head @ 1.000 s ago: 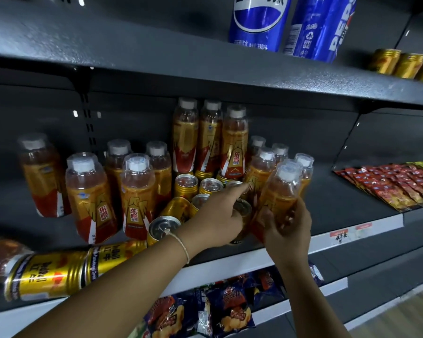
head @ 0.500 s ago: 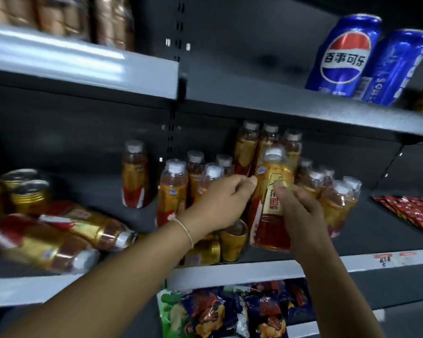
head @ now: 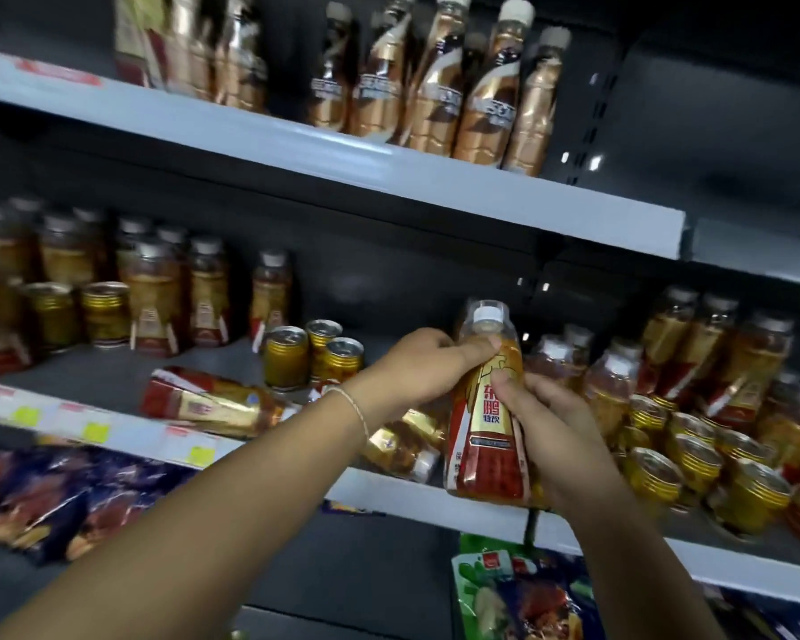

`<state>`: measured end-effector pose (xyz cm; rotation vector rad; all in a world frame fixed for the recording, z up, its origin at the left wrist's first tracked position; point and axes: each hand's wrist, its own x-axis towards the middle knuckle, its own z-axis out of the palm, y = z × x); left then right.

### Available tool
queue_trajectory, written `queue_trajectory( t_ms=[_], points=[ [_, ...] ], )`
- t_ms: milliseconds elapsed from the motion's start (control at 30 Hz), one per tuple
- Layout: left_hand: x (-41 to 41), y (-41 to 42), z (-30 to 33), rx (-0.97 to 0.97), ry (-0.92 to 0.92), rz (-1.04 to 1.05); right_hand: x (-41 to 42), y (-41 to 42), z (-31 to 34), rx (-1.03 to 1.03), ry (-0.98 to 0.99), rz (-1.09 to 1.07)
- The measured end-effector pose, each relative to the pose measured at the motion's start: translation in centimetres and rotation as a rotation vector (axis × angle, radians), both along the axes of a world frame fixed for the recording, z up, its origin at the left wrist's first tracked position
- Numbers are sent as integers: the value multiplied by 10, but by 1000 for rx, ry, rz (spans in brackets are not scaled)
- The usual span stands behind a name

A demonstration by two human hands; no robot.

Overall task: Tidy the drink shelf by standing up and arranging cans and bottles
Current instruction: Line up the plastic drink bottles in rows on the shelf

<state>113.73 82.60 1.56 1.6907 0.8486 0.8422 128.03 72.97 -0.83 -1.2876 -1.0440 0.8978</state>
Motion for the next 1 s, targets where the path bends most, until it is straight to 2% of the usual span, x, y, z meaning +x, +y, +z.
queue_trajectory(
  t_ms=[167,433,733,1000],
  points=[
    [-81,6,-6,-45,17,95,-74,18,-1,6,-25,109],
    [-180,21,-7,-84,-27,243,-165,55,4,-94,-2,326],
    [-252,55,-11,-110,-35,345,-219,118,6,-133,-77,537],
    [-291,91,3,-42,-6,474,-261,183,11,-113,-86,581]
  ],
)
